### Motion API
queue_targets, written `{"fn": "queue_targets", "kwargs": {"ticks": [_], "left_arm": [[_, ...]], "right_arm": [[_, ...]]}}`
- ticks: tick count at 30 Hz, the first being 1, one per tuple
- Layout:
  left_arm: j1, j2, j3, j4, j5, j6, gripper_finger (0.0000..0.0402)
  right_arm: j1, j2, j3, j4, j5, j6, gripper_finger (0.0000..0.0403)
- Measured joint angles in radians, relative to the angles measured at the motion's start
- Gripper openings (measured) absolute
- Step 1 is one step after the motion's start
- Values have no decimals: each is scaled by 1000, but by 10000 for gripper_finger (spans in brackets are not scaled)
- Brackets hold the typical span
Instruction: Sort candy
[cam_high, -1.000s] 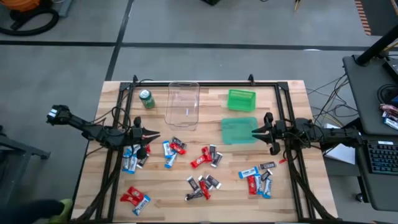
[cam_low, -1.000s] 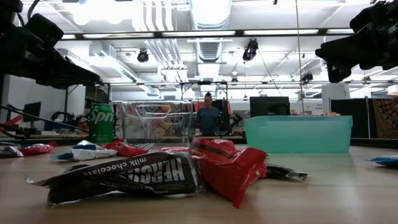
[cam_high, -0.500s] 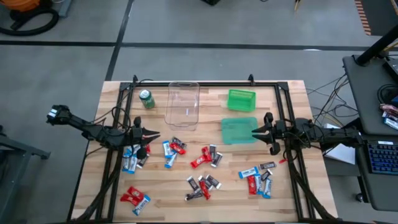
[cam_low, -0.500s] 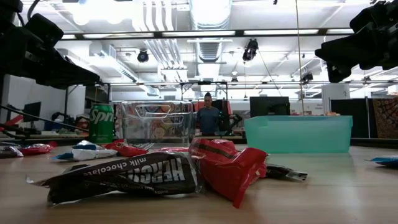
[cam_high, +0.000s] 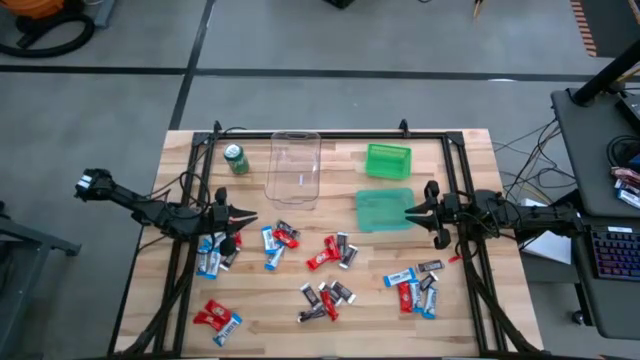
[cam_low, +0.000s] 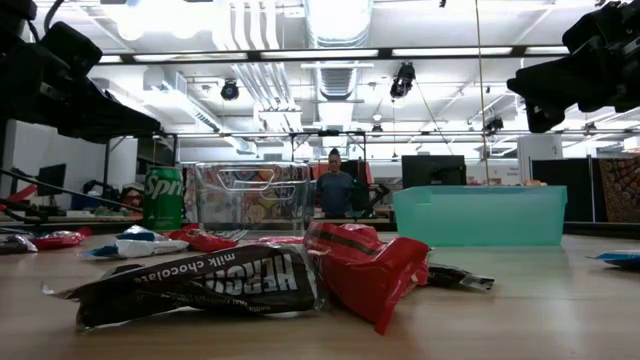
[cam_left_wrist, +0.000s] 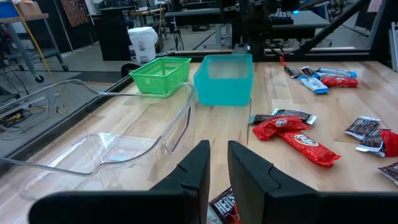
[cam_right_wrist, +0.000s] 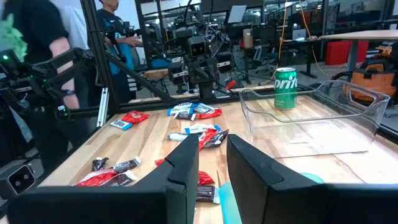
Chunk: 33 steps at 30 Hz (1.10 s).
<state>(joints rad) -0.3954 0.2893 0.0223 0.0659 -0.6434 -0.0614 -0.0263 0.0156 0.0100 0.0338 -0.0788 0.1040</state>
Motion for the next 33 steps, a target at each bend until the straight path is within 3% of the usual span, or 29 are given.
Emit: {"fn": "queue_targets", "kwargs": {"ticks": [13,33], "left_arm": [[0,0,0,0,0,0,40],[0,0,0,16,2,-11,40]], "right_arm": [[0,0,0,0,0,0,89],[0,0,0,0,0,0,80]]}}
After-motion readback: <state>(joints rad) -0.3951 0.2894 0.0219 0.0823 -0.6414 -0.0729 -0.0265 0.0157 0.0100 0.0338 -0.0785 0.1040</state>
